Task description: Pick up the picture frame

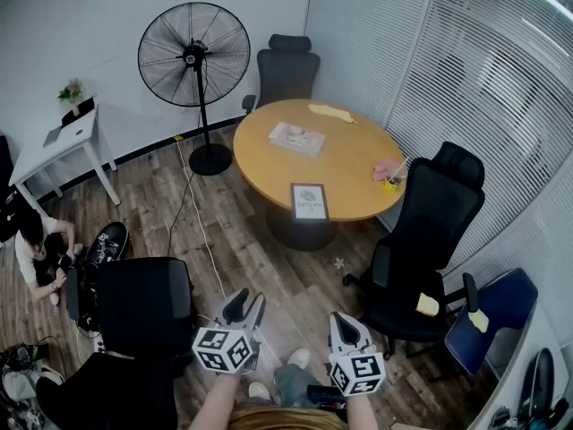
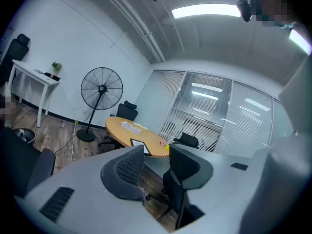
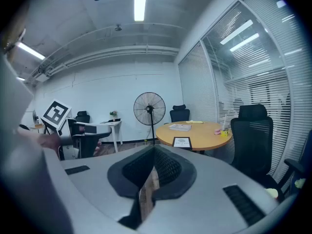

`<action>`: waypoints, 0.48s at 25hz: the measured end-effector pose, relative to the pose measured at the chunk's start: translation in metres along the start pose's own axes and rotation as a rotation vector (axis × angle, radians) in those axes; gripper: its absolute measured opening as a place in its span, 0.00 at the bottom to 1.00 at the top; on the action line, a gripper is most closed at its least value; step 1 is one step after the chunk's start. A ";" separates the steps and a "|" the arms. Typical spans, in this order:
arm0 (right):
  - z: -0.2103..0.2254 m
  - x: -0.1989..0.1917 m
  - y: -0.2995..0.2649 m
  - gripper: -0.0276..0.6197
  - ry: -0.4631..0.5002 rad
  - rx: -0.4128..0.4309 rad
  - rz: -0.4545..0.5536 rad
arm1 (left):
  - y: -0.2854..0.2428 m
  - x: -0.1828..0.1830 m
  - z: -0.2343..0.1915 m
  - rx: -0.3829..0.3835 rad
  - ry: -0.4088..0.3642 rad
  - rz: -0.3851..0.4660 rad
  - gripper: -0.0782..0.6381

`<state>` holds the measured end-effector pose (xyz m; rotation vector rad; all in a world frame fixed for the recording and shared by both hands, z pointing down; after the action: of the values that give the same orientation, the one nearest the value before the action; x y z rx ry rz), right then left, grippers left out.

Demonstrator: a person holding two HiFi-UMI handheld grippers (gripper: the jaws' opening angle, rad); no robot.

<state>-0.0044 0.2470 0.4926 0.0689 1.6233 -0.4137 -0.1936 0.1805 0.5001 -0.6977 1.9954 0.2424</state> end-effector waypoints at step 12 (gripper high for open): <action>-0.029 -0.004 0.035 0.06 -0.002 -0.019 -0.010 | 0.035 -0.009 0.019 -0.113 0.067 -0.057 0.36</action>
<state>-0.0216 0.2895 0.4893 0.0460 1.6263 -0.4053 -0.1959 0.2207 0.4946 -0.8431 2.0343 0.3029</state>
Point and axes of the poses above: the fingertips, and each gripper's own axes: y backward along the fingers, z to its right, x out of its top, the point moved 1 cm from there along y, backward along the fingers, and after that the axes turned 4 degrees about y, right-handed, at the moved point
